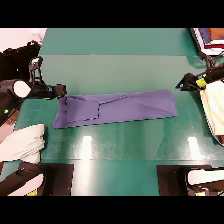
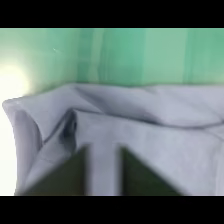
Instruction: Fold the shirts.
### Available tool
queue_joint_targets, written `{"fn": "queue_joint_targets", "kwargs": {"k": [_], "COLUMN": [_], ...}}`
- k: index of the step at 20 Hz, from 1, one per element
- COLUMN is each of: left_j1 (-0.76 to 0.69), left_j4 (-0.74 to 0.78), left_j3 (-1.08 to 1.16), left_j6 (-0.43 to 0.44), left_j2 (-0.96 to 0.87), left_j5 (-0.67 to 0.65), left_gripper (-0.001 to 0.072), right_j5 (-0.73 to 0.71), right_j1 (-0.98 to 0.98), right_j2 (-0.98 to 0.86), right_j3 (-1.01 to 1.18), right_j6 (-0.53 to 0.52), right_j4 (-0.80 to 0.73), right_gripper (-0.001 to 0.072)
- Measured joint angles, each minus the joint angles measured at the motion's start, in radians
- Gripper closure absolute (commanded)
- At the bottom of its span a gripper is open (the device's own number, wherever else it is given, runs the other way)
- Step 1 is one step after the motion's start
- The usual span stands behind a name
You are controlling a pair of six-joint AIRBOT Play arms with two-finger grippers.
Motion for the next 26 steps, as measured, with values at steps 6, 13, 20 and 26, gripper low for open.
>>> {"fn": "queue_joint_targets", "kwargs": {"k": [6, 13, 20, 26], "left_j1": [-0.008, -0.153, -0.291, -0.379], "left_j4": [-0.111, -0.212, -0.253, -0.262], "left_j3": [0.030, 0.034, 0.161, 0.377], "left_j6": [0.036, 0.061, 0.072, 0.080], "left_j2": [-0.010, -0.112, -0.317, -0.548], "left_j5": [-0.033, 0.045, 0.071, 0.037], "left_gripper": [0.0686, 0.0686, 0.0686, 0.0686], "right_j5": [-0.008, -0.069, -0.016, 0.075], "right_j1": [-0.130, -0.096, -0.029, 0.045], "right_j2": [-0.014, -0.068, -0.100, 0.011], "right_j3": [-0.195, -0.304, -0.182, -0.014], "right_j6": [-0.085, -0.171, -0.192, -0.179], "right_j4": [0.087, 0.211, 0.222, 0.371], "right_gripper": [0.0119, 0.0308, 0.0697, 0.0697]}}
